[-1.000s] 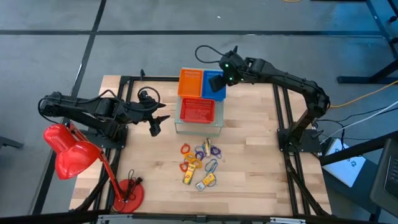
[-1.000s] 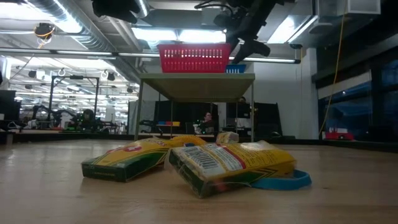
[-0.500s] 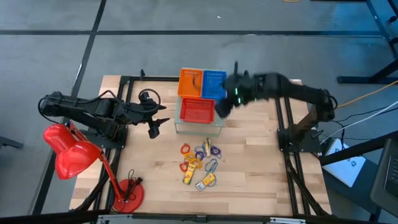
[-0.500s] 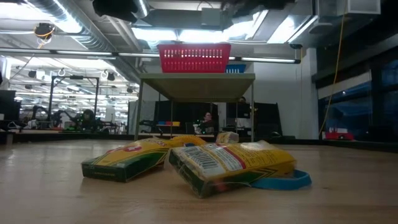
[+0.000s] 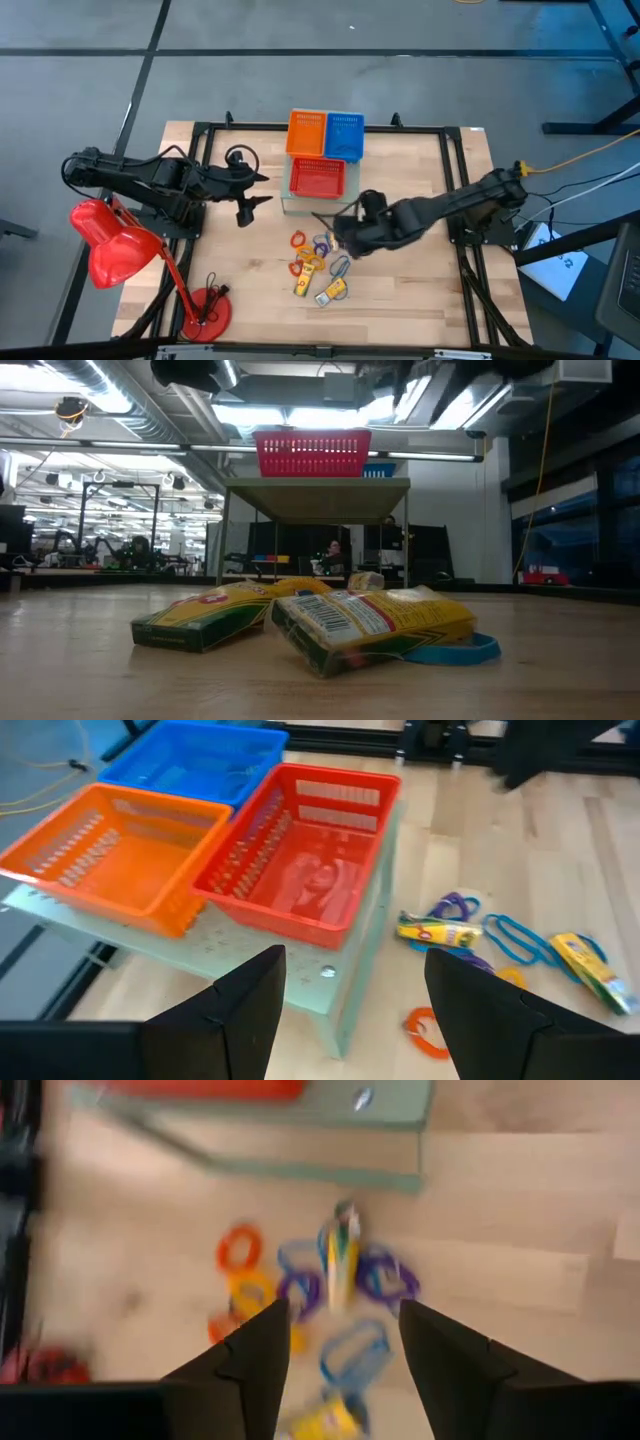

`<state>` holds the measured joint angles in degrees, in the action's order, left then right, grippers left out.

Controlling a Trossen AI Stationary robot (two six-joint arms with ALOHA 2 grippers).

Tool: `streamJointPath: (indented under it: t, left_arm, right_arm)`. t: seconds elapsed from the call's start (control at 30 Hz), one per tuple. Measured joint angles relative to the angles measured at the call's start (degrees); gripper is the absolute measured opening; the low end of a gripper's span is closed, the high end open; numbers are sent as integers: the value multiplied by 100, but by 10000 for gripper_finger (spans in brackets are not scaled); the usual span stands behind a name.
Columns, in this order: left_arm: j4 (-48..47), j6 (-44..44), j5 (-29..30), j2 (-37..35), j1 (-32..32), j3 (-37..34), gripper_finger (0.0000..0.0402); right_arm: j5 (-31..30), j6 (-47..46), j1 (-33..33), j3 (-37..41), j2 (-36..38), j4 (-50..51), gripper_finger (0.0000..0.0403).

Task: Pick & Place Office Desk Supplies
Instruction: Put the blue rubber band into the blue bin

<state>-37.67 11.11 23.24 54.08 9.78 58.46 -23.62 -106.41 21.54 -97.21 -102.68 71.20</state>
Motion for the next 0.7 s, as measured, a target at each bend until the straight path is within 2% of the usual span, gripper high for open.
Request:
streamJointPath:
  t: [0.3, 0.5, 0.7]
  left_arm:
    - [15, -90, -513, 0, 4, 0, 239]
    - [15, -135, -691, 0, 4, 0, 239]
    - [22, -247, -802, 0, 4, 0, 239]
  right_arm:
    - [1111, -862, 139, 4, -1307, -919, 201]
    - [1430, -1327, 359, 4, -1746, -1129, 201]
    - [1445, -1504, 386, 4, -1958, -1008, 201]
